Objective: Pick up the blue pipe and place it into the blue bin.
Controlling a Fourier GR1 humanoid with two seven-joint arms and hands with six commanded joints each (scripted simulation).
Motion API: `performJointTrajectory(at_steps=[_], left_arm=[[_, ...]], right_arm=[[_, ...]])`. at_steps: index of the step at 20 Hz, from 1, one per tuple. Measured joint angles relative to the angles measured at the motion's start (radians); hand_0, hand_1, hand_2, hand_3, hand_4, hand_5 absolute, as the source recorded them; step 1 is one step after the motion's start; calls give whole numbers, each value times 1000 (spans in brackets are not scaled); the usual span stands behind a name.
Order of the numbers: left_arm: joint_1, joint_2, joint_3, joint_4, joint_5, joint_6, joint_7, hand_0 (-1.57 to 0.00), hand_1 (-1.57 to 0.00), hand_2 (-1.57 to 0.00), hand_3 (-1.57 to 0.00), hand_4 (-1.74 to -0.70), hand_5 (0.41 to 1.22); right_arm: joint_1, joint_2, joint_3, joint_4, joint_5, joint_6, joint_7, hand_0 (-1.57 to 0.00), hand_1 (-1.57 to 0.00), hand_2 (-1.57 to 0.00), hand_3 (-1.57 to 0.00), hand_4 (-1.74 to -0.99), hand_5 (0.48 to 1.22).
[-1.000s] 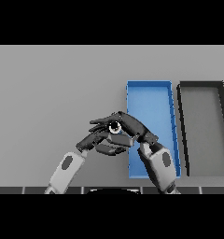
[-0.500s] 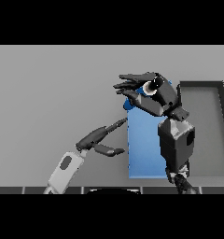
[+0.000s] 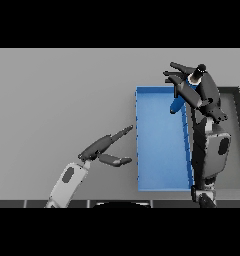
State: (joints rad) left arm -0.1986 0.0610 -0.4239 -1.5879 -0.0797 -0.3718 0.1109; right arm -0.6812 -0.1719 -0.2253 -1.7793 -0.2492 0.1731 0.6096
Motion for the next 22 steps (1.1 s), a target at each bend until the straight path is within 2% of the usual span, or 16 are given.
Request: performJointTrajectory(at_steps=[3, 5, 9, 12, 14, 15, 16, 18, 19, 20, 21, 22], left_arm=[[-4, 2, 2, 7, -6, 3, -21, 1, 1, 1, 1, -939, 460], [7, 16, 3, 1, -13, 5, -32, 1, 1, 1, 1, -931, 460], [-9, 10, 1, 10, -26, 14, -37, 1, 1, 1, 1, -928, 465], [-4, 17, 3, 17, -31, 15, -47, 1, 1, 1, 1, -928, 470], [-6, 8, -5, 35, -50, 26, -62, 1, 1, 1, 1, -923, 476], [-12, 13, 2, 29, -44, 24, -62, 1, 1, 1, 1, -923, 478], [4, 13, -5, 21, -47, 25, -71, 1, 1, 1, 1, -922, 480], [-11, 15, 5, 17, -36, 23, -65, 1, 1, 1, 1, -920, 484], [-9, 16, 5, 22, -40, 26, -63, 1, 1, 1, 1, -919, 486], [-4, 16, 2, 14, -41, 27, -69, 1, 1, 1, 1, -918, 489], [-11, 12, 2, 14, -43, 29, -54, 1, 1, 1, 1, -920, 491], [-10, 9, 2, 18, -41, 29, -53, 1, 1, 1, 1, -919, 493]], right_arm=[[117, -21, 32, 6, 37, -33, 0, -1571, -1571, -1571, -1571, -1500, 1221], [190, -58, 62, 16, 35, -68, 0, -1571, -1571, -1571, -1571, -1500, 1221], [327, -119, 152, 50, 41, -182, 0, -1571, -1571, -1571, -1571, -1500, 1221], [385, -199, 254, 78, -24, -319, 0, -1571, -1571, -1571, -1571, -1498, 1221], [424, -245, 333, 85, -100, -396, 0, -1571, -1571, -1571, -1571, -1497, 1221], [429, -285, 371, 95, -141, -437, 0, -1571, -1571, -1571, -1257, -1546, 1221], [430, -322, 406, 111, -179, -467, 0, -1571, -1571, -1571, -1005, -1585, 1221], [427, -380, 499, 122, -280, -557, 0, -1571, -1571, -1571, -643, -1641, 1221], [418, -421, 541, 131, -331, -600, 0, -1571, -1571, -1571, -514, -1661, 1221], [407, -453, 586, 144, -384, -641, -1, -1571, -1571, -1571, -411, -1677, 1171], [396, -485, 622, 148, -445, -672, 0, -1571, -1571, -1518, -455, -1626, 1161], [378, -507, 652, 169, -495, -710, 0, -1355, -1282, -1234, -364, -1553, 1154]])
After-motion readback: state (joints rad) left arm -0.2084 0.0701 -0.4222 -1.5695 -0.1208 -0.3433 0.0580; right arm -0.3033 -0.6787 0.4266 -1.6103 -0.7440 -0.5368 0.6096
